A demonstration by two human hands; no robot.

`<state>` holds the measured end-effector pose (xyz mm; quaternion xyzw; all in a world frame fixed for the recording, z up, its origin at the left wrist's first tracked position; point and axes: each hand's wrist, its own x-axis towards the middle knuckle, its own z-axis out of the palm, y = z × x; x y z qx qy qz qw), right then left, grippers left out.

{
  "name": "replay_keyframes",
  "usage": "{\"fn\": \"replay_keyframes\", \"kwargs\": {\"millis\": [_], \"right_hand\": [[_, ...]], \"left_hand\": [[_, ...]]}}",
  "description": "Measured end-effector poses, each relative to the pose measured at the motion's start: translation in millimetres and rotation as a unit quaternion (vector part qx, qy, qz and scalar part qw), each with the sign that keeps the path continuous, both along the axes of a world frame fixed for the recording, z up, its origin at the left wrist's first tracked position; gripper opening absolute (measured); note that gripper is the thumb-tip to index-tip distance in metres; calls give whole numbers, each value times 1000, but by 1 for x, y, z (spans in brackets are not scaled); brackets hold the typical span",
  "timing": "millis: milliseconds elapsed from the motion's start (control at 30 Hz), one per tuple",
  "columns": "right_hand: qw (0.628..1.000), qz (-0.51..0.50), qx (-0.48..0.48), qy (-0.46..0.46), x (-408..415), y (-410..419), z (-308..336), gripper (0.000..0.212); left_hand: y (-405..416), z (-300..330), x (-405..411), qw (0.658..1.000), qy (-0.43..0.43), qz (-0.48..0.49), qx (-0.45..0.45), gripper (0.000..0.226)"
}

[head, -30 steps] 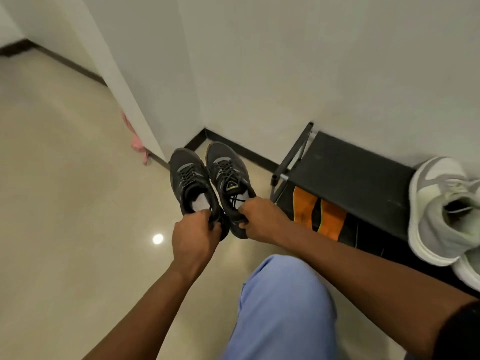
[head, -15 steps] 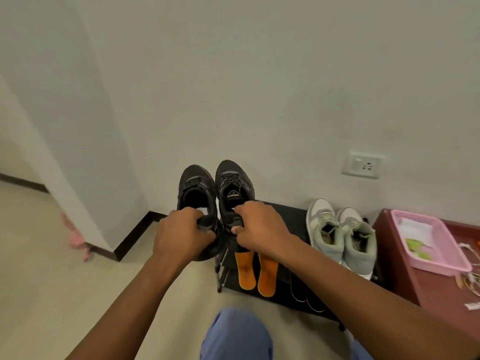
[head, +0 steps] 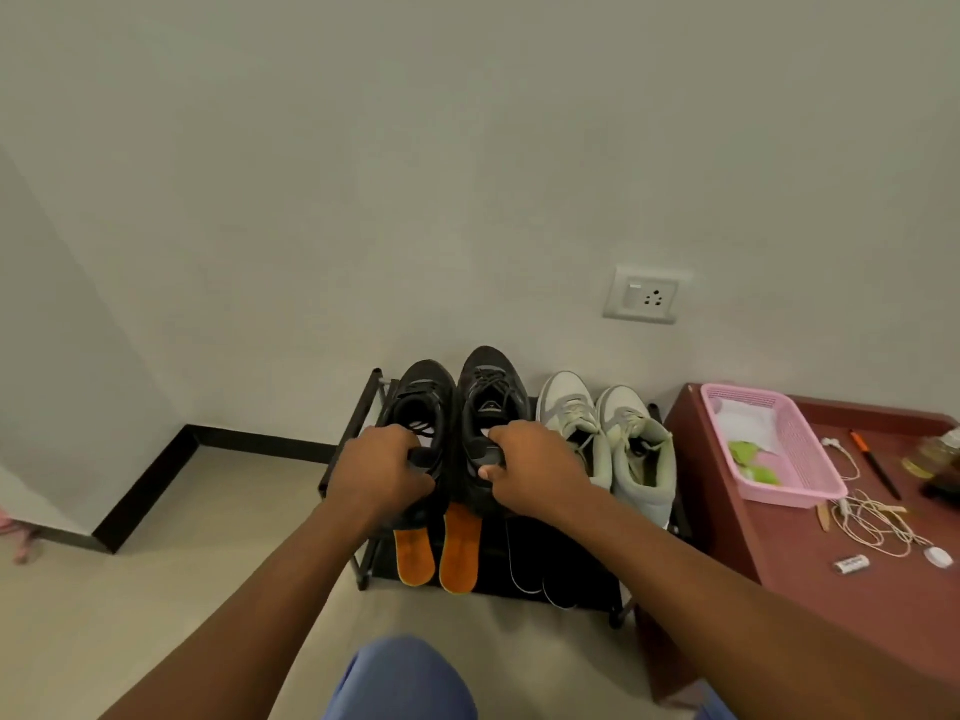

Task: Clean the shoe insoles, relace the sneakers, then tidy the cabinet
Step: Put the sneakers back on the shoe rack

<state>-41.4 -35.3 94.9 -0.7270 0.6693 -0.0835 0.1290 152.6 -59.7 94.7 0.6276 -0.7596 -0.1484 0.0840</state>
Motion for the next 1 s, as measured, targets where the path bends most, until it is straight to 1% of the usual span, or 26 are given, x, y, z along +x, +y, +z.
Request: {"fn": "replay_keyframes", "kwargs": {"millis": [100, 267, 367, 500, 633, 733, 833, 900, 967, 1000], "right_hand": [[1000, 4, 1, 3, -4, -13, -17, 29], [1000, 7, -18, -16, 0, -25, -45, 27], [1000, 0, -24, -7, 3, -29, -57, 21], [1000, 7, -5, 10, 4, -30, -70, 16], [1000, -5, 3, 8, 2, -27, -85, 20], [1000, -10, -14, 3, 0, -26, -95, 30], [999, -13, -31, 0, 1, -24, -101, 41], [999, -16, -40, 0, 1, -21, -98, 47], [998, -24, -50, -4, -1, -16, -88, 48], [998, -29, -59, -6, -3, -12, -81, 44]], "left_hand": [[-14, -21, -8, 1000, -7, -8, 15, 7], [-34, -45, -14, 1000, -13, -4, -3, 7], [-41, -59, -18, 1000, -12, -7, 5, 7], [-42, -75, -22, 1000, -20, -9, -3, 4], [-38, -83, -25, 1000, -7, -3, -17, 7], [-38, -87, -25, 999, -5, -12, -31, 14], [-36, -88, -25, 998, -19, -25, -53, 20], [-32, -87, -28, 998, -35, -30, -50, 29], [-25, -81, -33, 996, -61, -30, -55, 35], [-22, -74, -36, 995, -74, -27, -64, 36]]}}
